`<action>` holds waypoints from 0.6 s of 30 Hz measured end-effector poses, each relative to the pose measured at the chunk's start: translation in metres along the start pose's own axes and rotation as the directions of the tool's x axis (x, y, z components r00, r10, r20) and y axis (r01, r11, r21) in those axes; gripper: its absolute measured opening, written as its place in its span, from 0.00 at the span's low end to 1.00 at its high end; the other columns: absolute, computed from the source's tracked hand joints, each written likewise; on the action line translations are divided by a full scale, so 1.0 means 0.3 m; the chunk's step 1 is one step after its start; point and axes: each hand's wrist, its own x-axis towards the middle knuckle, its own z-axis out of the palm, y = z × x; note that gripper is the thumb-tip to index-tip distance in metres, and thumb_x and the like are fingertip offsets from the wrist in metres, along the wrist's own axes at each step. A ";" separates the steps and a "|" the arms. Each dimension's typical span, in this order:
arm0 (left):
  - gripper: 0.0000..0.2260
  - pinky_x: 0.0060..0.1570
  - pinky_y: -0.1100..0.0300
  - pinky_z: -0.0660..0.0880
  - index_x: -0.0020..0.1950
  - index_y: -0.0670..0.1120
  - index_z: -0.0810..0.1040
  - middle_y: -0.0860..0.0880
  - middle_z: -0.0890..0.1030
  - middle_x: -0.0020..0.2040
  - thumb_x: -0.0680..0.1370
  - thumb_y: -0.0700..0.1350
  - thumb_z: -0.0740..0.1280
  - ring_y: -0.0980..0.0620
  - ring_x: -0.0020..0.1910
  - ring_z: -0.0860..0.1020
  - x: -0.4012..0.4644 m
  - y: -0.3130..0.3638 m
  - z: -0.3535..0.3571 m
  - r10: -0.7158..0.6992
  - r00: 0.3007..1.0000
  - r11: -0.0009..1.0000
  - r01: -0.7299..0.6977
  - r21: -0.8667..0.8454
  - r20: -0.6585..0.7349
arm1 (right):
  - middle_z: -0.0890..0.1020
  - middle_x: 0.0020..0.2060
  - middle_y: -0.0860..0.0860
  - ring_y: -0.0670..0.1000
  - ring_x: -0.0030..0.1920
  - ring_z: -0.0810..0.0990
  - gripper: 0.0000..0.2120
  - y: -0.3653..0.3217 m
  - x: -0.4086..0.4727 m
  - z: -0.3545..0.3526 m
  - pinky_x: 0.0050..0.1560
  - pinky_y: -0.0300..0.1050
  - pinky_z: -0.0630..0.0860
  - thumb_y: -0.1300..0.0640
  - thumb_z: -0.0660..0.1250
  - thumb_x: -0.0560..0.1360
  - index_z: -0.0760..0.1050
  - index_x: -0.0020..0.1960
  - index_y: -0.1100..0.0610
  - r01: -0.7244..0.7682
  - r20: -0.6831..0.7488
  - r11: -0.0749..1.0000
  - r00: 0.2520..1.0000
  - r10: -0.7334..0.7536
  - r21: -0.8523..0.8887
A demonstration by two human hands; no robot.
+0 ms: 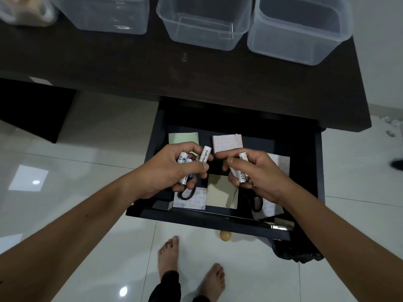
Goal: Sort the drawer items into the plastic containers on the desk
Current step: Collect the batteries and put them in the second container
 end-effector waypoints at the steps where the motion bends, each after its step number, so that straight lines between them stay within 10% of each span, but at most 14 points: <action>1: 0.13 0.24 0.62 0.68 0.64 0.51 0.82 0.42 0.85 0.43 0.81 0.39 0.72 0.51 0.30 0.77 -0.009 0.005 -0.007 0.013 1.000 1.000 -0.013 -0.011 0.003 | 0.81 0.42 0.57 0.50 0.29 0.74 0.11 0.001 0.005 0.003 0.25 0.38 0.61 0.64 0.64 0.84 0.84 0.59 0.58 -0.008 -0.002 1.000 1.000 0.008 -0.005; 18: 0.20 0.25 0.61 0.69 0.69 0.59 0.80 0.44 0.84 0.44 0.82 0.38 0.69 0.50 0.33 0.76 -0.114 0.031 -0.121 0.123 0.985 0.992 -0.127 -0.026 -0.123 | 0.83 0.40 0.56 0.51 0.28 0.73 0.14 -0.003 0.116 0.070 0.26 0.39 0.55 0.57 0.63 0.85 0.81 0.68 0.53 -0.079 0.061 0.994 0.995 0.075 0.070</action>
